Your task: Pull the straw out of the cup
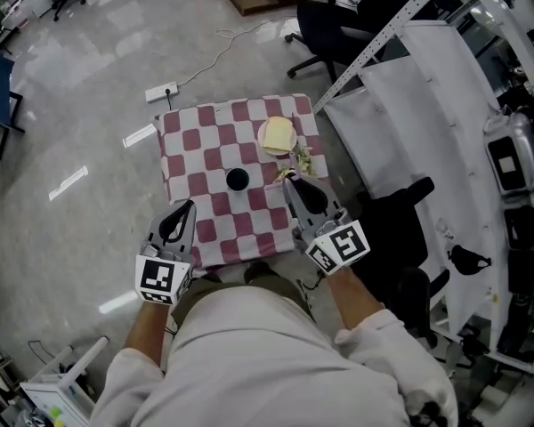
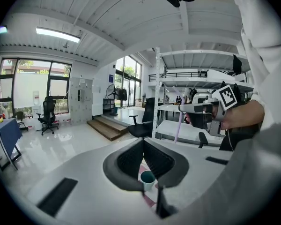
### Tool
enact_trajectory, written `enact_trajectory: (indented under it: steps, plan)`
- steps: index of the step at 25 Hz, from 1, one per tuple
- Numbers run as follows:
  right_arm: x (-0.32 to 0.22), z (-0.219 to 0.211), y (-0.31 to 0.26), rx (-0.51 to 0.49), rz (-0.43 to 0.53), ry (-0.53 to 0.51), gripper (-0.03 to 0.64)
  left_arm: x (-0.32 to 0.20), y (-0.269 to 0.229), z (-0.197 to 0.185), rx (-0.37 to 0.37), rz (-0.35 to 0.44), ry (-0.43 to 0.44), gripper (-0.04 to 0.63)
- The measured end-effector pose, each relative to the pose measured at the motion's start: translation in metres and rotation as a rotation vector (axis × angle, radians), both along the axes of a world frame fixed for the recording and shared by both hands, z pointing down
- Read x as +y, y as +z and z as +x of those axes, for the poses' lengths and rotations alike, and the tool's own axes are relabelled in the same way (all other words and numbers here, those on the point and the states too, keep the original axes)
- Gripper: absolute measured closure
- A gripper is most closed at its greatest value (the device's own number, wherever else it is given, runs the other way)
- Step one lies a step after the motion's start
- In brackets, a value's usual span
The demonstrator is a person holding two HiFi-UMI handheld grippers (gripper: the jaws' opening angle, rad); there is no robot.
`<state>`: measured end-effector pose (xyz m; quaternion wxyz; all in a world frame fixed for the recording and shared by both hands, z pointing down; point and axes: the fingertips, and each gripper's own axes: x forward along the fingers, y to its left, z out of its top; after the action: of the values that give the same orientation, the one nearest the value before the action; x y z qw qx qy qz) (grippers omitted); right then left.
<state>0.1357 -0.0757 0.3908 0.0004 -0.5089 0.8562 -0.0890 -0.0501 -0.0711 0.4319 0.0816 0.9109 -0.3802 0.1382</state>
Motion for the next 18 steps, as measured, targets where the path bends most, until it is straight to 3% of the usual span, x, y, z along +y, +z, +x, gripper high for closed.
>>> enact_trajectory:
  steps: [18]
  plan:
    - [-0.0039,-0.0013,0.0007,0.01,0.001,-0.007,0.591,-0.0026,0.0006,-0.0022,-0.004,-0.005,-0.005,0.592]
